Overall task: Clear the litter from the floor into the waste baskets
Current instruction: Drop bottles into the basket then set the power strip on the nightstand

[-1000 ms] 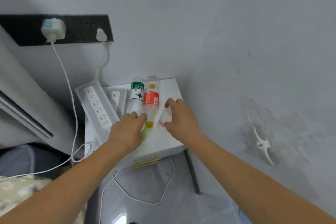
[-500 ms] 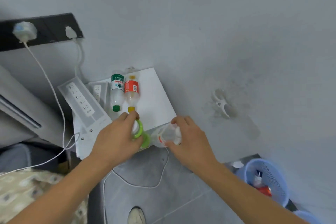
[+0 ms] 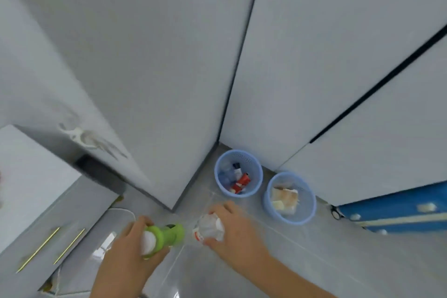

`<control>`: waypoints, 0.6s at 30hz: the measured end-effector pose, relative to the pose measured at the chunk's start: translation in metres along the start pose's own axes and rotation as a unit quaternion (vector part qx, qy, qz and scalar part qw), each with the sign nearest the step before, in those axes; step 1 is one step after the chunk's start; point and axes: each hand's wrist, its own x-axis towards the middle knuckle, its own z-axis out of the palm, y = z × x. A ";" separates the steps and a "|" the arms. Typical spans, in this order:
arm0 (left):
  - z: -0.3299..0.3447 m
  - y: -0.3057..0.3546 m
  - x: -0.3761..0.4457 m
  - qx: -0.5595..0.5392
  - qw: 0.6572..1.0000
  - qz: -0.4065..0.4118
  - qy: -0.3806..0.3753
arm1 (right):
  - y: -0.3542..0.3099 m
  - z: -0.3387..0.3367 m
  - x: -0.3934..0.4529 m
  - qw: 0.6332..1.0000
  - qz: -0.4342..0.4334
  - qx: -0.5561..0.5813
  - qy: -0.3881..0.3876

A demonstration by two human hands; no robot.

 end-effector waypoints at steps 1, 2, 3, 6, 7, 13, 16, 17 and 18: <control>0.010 0.009 0.011 -0.017 1.000 0.012 -0.016 | 0.012 -0.007 0.001 1.000 0.019 0.009 0.014; 0.019 0.019 0.023 -0.028 0.999 0.025 -0.032 | 0.025 -0.014 0.001 0.999 0.038 0.019 0.034; 0.030 0.030 0.035 -0.036 0.998 0.036 -0.047 | 0.038 -0.021 0.000 0.996 0.060 0.029 0.055; 0.063 0.061 0.074 -0.042 0.996 0.061 -0.054 | 0.079 -0.031 0.013 0.989 0.101 0.046 0.102; 0.075 0.071 0.086 -0.037 0.995 0.073 -0.052 | 0.093 -0.033 0.021 0.986 0.112 0.040 0.118; 0.180 0.095 0.172 -0.020 0.996 0.080 -0.038 | 0.197 -0.014 0.105 0.971 0.169 0.047 0.163; 0.234 0.097 0.216 -0.021 0.996 0.083 -0.025 | 0.250 0.004 0.150 0.975 0.156 0.045 0.151; 0.252 0.097 0.229 -0.020 0.997 0.075 -0.027 | 0.268 0.010 0.164 0.975 0.158 0.046 0.147; 0.268 0.096 0.243 -0.018 0.997 0.070 -0.028 | 0.284 0.015 0.176 0.976 0.160 0.046 0.143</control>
